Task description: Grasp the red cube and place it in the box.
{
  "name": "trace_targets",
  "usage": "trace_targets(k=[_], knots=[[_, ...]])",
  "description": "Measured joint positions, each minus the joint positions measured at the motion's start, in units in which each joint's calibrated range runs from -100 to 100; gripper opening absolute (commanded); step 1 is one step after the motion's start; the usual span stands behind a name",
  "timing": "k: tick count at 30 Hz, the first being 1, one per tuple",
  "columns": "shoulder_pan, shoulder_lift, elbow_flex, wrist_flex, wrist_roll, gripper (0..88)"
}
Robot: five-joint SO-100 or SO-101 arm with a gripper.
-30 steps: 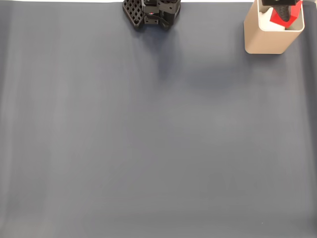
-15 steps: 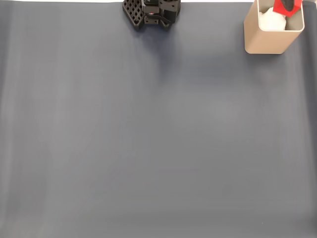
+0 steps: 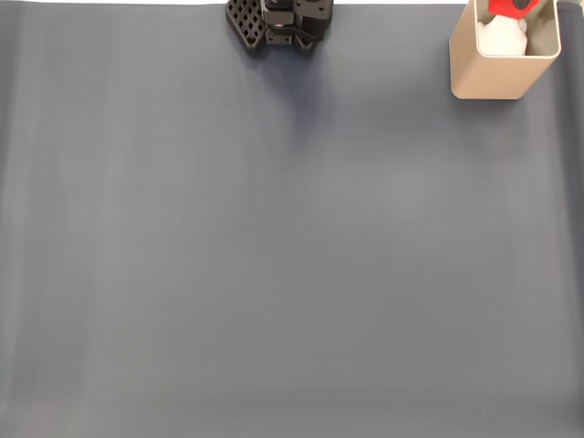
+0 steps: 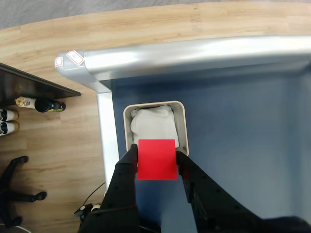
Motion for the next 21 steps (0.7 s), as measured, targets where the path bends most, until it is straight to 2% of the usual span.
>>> trace_targets(k=[21], knots=[[4.15,0.0,-0.81,-2.15,3.52,0.7]])
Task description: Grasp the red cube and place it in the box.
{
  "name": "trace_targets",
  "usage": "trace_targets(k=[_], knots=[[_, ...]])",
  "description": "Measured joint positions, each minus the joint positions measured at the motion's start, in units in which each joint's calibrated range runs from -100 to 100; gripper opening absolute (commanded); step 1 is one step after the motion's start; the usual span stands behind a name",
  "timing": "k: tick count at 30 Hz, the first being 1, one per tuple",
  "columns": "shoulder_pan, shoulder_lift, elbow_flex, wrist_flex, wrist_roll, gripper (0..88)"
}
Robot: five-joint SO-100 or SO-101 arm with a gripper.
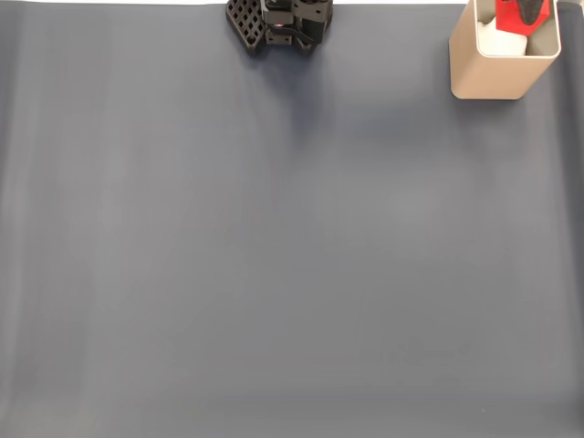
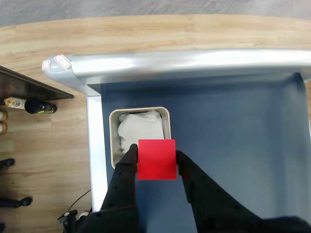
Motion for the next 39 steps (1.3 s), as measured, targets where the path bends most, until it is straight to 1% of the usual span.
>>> trace_targets(k=[14,19,28,33,39], knots=[[0.67,0.0,-1.9,-2.23,0.0,1.1],[-0.89,0.0,-1.9,-2.23,0.0,1.2],[-1.63,0.0,-1.9,-2.23,-0.39,1.5],[-1.63,0.0,-1.9,-2.39,-1.66,1.6],[-1.63,0.0,-1.9,-3.02,-1.56,1.6]])
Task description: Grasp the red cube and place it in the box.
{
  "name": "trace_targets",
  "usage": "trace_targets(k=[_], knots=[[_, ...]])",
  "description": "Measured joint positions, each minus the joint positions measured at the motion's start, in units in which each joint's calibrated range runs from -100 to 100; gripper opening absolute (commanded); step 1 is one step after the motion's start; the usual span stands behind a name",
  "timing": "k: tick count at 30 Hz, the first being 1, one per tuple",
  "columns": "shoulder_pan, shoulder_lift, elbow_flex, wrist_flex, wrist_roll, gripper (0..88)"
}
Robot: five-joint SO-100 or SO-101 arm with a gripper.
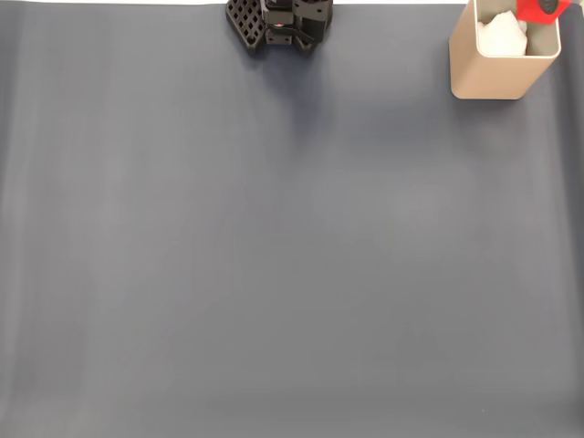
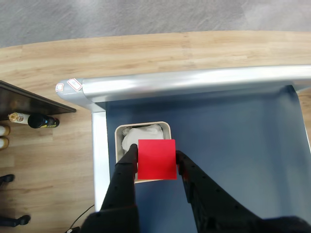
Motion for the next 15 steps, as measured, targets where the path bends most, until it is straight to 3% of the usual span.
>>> trace_targets(k=[5,10,15], knots=[[0.0,0.0,0.0,-0.8,0.2,6.5],[-0.3,0.0,0.0,-1.27,0.15,21.0],[-0.37,0.0,-0.09,-1.83,-0.54,28.5]])
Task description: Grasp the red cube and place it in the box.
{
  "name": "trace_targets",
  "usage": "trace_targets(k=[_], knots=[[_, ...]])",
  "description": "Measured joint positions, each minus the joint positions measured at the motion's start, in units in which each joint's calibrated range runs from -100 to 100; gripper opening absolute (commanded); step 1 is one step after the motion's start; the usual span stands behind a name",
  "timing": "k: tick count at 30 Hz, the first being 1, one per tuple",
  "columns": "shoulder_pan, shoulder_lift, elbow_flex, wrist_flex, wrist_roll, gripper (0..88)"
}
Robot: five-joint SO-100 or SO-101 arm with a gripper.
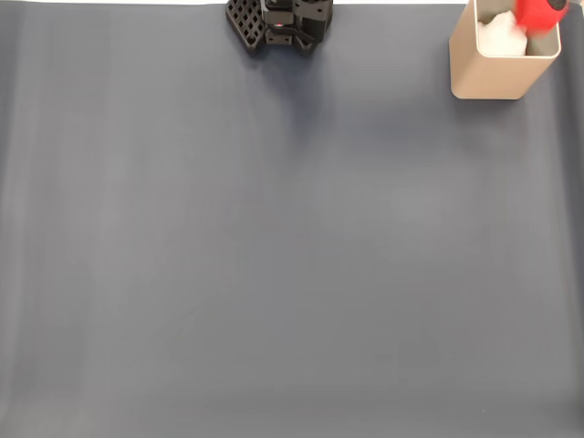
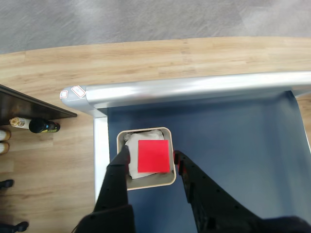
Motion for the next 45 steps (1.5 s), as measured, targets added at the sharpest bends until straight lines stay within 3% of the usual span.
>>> trace_targets(k=[8,29,33,36,41,45], knots=[[0.0,0.0,0.0,-1.43,-0.44,33.6],[0.0,0.0,1.18,-3.26,-0.44,32.7],[0.0,-0.52,1.18,-3.26,-0.44,25.8],[0.07,-0.52,1.18,-3.26,-0.44,13.7],[2.74,-1.04,1.18,-3.26,-1.03,1.4],[5.64,-2.43,1.18,-3.26,-1.17,0.3]])
